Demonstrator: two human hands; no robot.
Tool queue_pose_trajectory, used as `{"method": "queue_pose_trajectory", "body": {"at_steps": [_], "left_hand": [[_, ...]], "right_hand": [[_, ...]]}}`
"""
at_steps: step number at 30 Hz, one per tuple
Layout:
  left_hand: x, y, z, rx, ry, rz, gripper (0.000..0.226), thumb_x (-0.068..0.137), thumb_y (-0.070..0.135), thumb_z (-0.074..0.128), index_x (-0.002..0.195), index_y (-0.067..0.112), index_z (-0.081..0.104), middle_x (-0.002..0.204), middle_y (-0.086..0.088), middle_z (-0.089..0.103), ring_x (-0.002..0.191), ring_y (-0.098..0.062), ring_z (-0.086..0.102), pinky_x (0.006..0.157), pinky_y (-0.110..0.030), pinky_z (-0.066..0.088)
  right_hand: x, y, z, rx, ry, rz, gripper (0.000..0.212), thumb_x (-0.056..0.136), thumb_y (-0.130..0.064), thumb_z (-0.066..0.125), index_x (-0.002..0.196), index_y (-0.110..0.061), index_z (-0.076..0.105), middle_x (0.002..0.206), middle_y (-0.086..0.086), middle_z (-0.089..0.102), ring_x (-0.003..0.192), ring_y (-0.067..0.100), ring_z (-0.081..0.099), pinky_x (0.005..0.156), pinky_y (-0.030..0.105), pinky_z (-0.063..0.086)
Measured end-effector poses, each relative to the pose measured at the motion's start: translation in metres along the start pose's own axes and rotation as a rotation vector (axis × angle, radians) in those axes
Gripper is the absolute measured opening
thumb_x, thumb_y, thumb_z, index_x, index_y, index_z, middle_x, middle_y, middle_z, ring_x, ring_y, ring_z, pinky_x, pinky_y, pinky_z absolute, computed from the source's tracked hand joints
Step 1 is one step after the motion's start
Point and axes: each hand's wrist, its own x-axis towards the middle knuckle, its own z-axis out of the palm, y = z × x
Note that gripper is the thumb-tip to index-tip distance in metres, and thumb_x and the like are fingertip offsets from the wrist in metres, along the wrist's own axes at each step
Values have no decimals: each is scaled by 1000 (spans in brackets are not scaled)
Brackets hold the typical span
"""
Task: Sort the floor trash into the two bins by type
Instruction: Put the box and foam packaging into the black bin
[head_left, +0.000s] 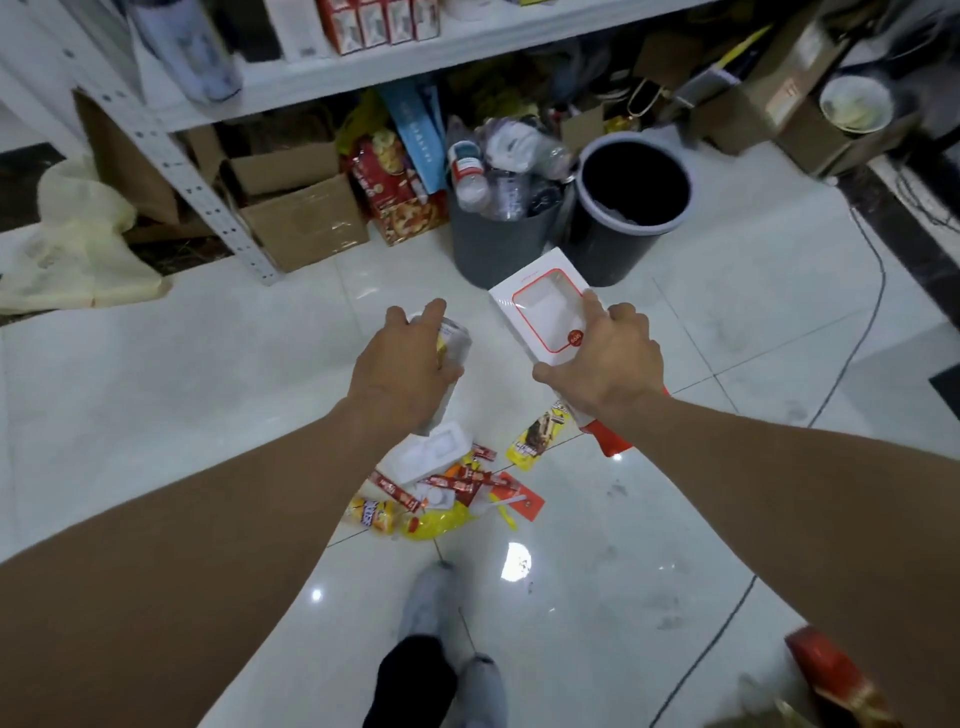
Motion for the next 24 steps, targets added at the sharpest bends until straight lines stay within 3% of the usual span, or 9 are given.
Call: {"method": "queue_pose_trajectory", "body": {"at_steps": [11,24], "left_hand": [[130,113,6,-69,-65,66,68,91,30,61,147,25,23,127,-14,41,107,-36,54,87,-41,50],[286,281,16,-180,-67,-92,66,88,29,64,144,18,29,137,-18,39,120,-39,46,94,-44,41]], "right_hand": [[114,73,-44,104,2,212,93,70,-57,71,145,-20,29,121,11,47,119,29,41,93,46,46],[293,200,-110,86,-36,141,92,69,-57,72,142,-19,31,118,12,47,118,30,42,90,43,45]]}}
